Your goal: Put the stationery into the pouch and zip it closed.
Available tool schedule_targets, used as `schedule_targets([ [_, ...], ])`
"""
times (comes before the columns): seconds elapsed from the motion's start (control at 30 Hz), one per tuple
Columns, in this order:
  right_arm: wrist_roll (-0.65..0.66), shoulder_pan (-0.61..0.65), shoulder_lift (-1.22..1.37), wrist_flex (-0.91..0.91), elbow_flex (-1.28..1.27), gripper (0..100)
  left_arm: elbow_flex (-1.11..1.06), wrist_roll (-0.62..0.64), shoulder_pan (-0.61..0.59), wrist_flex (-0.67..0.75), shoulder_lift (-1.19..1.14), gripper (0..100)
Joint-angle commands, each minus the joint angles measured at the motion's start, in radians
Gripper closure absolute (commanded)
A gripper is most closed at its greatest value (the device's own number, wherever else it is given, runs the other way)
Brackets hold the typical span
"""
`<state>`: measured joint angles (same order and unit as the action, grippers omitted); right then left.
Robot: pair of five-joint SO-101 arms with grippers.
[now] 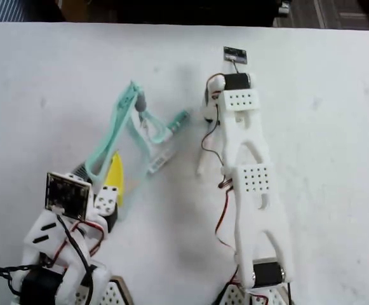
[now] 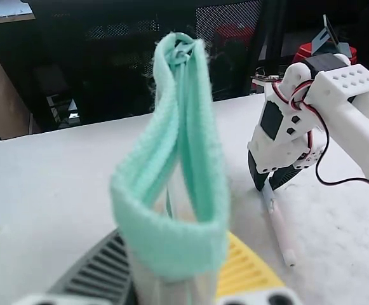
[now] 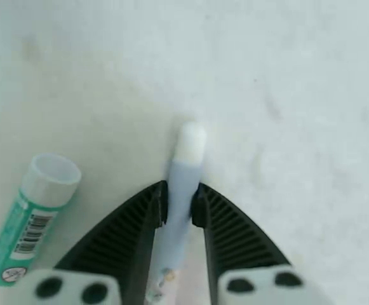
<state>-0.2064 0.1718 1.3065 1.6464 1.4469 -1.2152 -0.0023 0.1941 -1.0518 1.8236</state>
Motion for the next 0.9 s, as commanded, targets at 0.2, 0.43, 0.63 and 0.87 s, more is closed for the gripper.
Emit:
schedule_targets([
  [0.2, 0.002, -0.018, -0.001, 0.008, 0.015, 98.1, 0.055, -0.005, -0.002, 0.002, 0.007, 97],
  [0.43, 0.002, -0.018, -0.005, 0.008, 0.015, 98.1, 0.054, -0.006, -0.002, 0.002, 0.007, 97],
  [0.63, 0.002, -0.016, -0.044, 0.059, 0.032, 98.1, 0.052, -0.006, -0.002, 0.002, 0.007, 97],
  [0.87, 0.014, -0.025, -0.157, 0.074, 0.049, 98.1, 0.052, -0.003, -0.002, 0.000, 0.007, 97],
])
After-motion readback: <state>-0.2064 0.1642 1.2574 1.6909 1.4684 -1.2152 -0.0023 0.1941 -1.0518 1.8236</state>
